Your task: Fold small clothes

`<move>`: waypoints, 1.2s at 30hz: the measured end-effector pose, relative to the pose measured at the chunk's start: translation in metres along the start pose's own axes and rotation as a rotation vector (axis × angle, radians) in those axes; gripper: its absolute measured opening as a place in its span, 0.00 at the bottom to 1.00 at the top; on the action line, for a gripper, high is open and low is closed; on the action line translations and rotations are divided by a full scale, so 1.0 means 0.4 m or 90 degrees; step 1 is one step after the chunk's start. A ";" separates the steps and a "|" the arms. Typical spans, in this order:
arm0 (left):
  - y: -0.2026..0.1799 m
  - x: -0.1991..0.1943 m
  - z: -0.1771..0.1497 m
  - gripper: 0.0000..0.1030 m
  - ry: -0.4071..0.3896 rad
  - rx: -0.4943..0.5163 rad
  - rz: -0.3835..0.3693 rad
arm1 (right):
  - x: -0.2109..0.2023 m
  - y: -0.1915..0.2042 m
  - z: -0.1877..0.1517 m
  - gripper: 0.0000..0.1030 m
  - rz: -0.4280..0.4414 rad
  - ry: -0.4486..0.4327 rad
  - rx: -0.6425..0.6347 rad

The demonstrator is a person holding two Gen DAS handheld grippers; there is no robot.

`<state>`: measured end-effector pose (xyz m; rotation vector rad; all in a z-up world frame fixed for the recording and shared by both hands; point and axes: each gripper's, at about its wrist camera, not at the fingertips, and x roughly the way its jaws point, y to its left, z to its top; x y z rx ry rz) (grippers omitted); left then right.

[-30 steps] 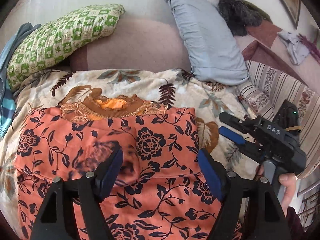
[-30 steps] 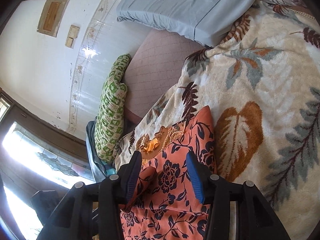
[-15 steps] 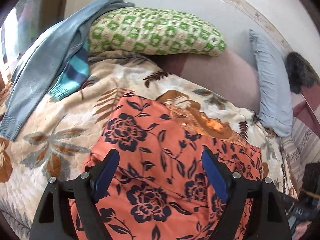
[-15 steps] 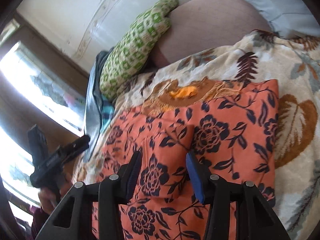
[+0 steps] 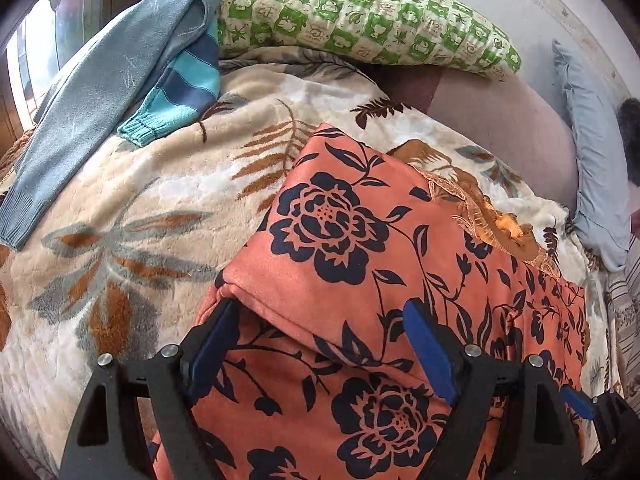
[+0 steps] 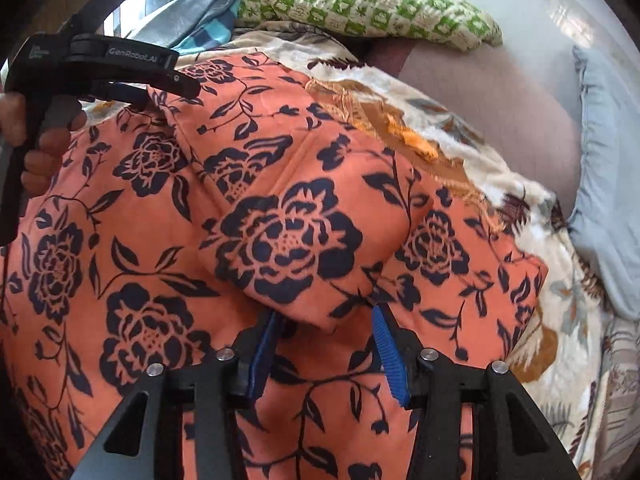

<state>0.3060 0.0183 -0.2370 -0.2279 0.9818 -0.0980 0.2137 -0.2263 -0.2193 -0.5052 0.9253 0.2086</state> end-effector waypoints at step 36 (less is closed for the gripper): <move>0.001 0.034 0.002 0.81 0.009 0.063 0.142 | 0.056 -0.367 -0.075 0.37 0.094 -0.001 0.512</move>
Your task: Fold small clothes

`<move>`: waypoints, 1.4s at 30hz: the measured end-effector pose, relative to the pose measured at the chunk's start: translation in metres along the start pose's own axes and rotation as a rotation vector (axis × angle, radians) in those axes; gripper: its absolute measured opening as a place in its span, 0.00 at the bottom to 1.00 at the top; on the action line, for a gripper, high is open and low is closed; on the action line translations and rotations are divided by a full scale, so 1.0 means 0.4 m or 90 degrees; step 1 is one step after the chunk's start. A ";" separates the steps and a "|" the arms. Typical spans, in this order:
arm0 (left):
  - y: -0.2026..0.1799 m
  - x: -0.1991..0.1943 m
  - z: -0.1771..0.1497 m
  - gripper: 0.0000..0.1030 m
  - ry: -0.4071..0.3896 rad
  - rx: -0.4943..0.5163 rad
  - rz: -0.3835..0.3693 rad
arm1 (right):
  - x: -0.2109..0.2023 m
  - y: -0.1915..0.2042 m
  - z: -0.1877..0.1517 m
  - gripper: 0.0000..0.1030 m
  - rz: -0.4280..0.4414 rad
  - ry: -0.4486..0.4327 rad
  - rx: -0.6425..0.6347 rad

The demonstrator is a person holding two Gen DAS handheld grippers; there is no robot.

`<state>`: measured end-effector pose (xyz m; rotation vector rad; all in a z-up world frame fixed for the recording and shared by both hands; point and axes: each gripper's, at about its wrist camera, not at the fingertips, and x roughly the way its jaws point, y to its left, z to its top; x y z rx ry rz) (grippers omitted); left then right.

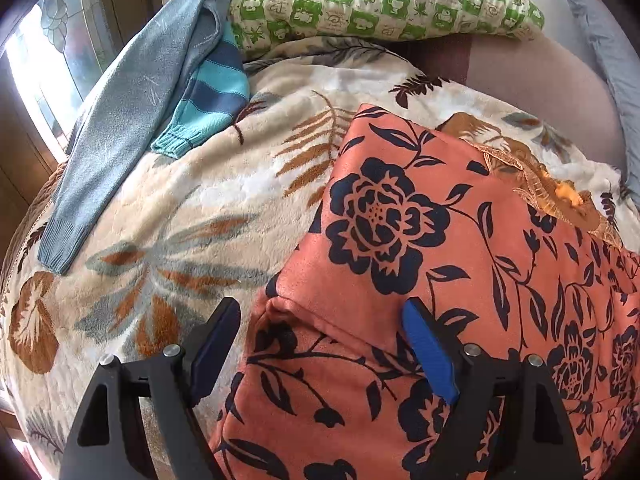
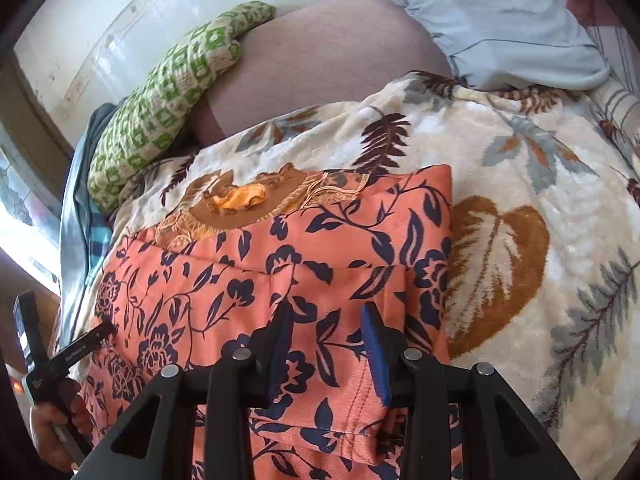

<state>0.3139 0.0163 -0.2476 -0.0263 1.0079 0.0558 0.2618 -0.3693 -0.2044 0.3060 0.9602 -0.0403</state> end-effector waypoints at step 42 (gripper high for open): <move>0.083 -0.133 -0.107 0.84 -0.035 0.079 -0.001 | -0.012 -0.003 -0.104 0.36 0.000 0.049 0.044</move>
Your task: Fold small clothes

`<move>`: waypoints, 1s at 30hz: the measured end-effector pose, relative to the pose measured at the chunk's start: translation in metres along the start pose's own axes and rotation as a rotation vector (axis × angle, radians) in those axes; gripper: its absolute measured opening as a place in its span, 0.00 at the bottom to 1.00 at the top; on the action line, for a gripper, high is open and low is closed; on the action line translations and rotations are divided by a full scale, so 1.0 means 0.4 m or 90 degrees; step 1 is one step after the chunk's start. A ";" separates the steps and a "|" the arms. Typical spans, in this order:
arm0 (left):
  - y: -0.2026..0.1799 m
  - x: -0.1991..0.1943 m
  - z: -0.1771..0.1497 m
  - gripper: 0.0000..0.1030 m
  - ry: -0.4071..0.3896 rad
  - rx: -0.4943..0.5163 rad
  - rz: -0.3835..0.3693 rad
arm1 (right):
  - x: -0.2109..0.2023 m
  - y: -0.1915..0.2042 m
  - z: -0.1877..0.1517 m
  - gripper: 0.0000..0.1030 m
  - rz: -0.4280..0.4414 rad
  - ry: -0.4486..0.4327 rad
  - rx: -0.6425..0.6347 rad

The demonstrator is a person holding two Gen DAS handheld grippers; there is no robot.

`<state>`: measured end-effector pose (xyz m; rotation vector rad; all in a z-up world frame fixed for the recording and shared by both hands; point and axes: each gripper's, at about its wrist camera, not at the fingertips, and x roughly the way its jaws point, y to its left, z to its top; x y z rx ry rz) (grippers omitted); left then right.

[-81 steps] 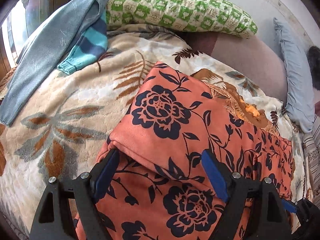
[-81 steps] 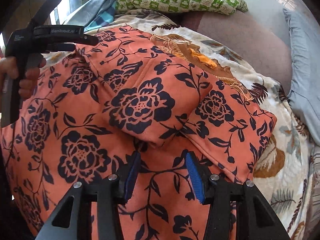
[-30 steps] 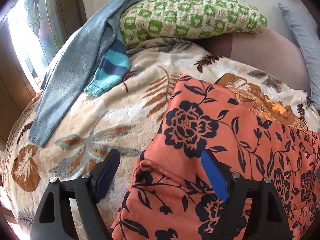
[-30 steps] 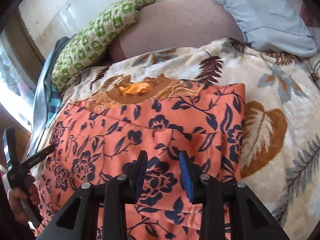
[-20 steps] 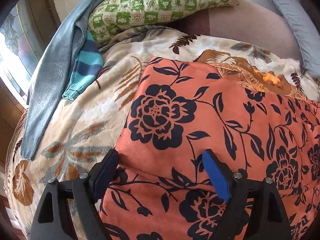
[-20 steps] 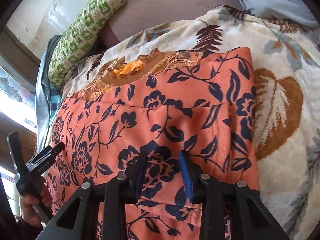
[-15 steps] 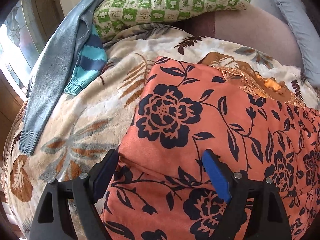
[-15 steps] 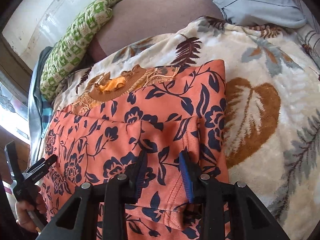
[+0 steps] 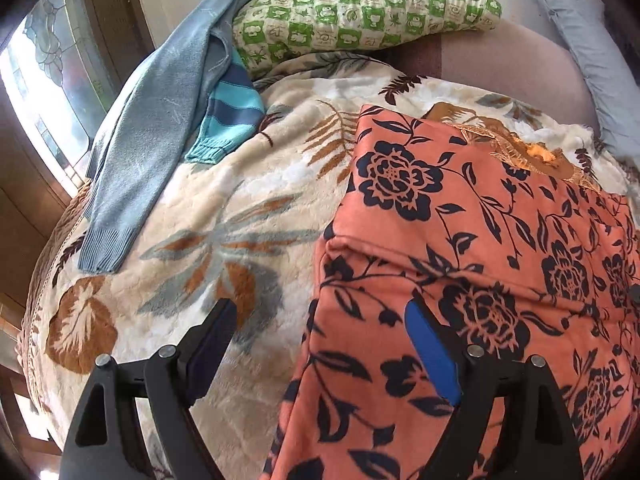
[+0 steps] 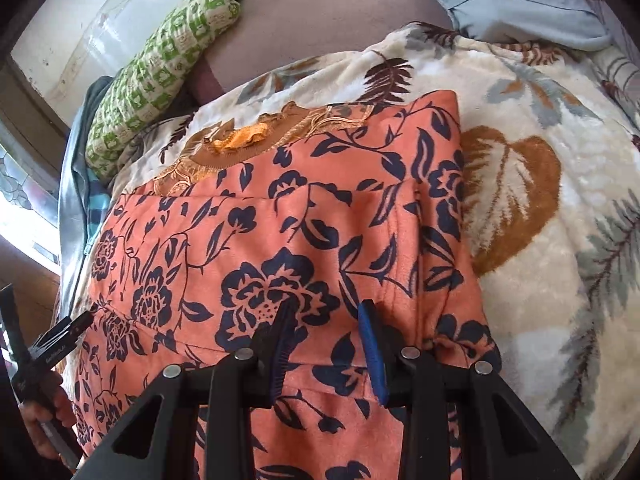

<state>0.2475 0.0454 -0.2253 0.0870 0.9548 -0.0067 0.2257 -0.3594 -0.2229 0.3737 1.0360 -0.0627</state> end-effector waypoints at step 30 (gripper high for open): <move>0.071 -0.336 -0.353 0.84 -0.030 -0.005 -0.041 | -0.391 -0.046 -0.311 0.57 0.032 -0.031 -0.024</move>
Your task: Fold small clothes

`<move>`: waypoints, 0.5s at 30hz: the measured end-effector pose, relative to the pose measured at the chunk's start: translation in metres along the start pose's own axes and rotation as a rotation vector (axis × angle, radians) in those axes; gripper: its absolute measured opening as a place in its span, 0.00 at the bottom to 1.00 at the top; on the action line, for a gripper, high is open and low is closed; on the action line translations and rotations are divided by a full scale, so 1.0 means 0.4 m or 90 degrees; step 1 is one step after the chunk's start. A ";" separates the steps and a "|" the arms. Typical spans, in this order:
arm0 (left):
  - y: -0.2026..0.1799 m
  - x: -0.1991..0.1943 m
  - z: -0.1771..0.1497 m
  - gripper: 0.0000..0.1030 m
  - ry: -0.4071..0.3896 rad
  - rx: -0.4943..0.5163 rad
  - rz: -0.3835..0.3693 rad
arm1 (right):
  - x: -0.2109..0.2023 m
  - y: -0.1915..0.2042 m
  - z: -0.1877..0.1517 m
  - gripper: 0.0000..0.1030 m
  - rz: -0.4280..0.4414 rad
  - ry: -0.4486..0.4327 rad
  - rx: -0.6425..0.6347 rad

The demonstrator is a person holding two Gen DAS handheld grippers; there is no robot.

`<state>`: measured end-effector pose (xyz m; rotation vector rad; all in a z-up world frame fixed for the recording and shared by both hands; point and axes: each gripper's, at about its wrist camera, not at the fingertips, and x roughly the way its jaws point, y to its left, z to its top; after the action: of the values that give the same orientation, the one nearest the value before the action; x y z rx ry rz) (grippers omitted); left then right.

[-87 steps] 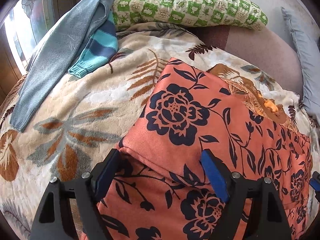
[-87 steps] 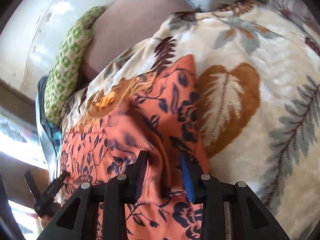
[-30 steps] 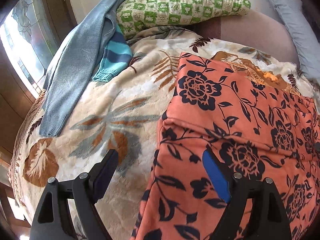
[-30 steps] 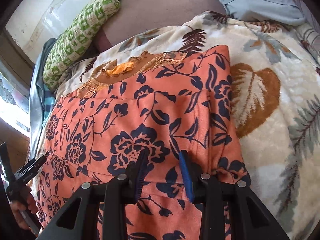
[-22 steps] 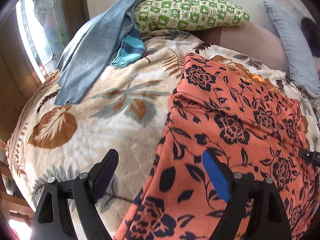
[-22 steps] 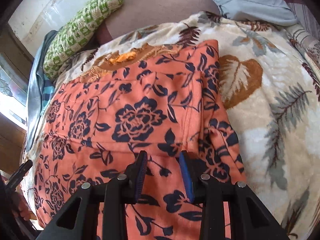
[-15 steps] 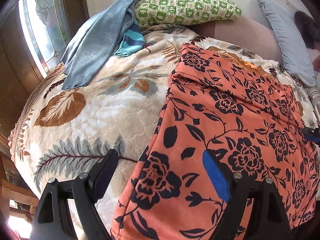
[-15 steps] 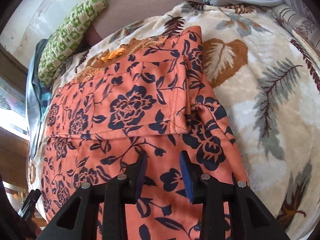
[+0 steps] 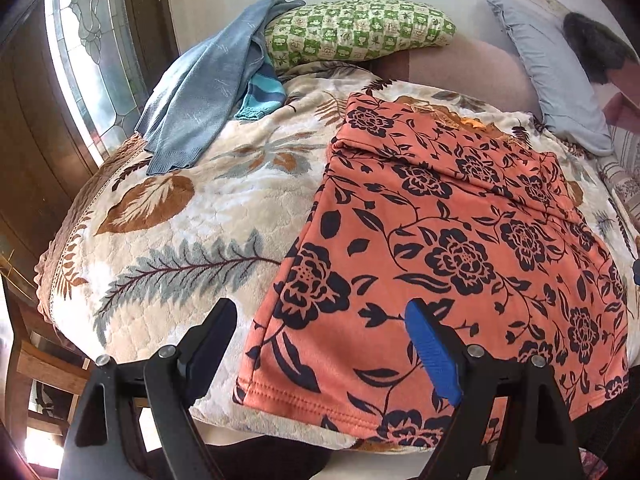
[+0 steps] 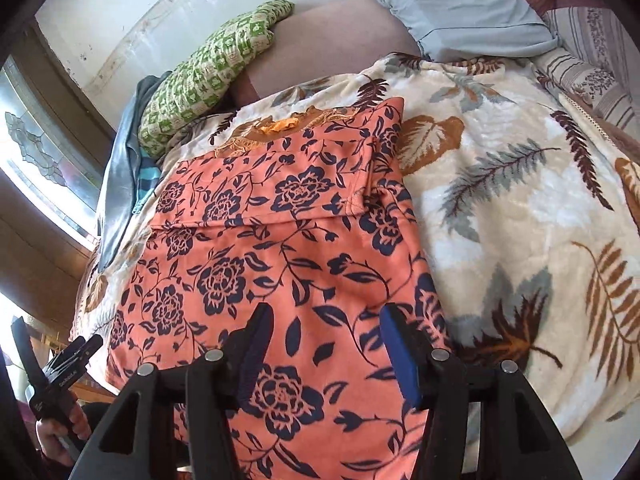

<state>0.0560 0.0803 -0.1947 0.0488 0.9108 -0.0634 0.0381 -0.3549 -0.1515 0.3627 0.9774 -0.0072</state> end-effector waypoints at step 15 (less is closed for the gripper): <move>0.160 -0.080 0.013 0.84 -0.003 -0.078 0.035 | -0.088 -0.121 -0.057 0.57 0.041 0.006 0.042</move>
<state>0.0454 0.1449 -0.1654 -0.0411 0.9063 0.0435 -0.0082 -0.3989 -0.1490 0.4551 0.9762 0.0207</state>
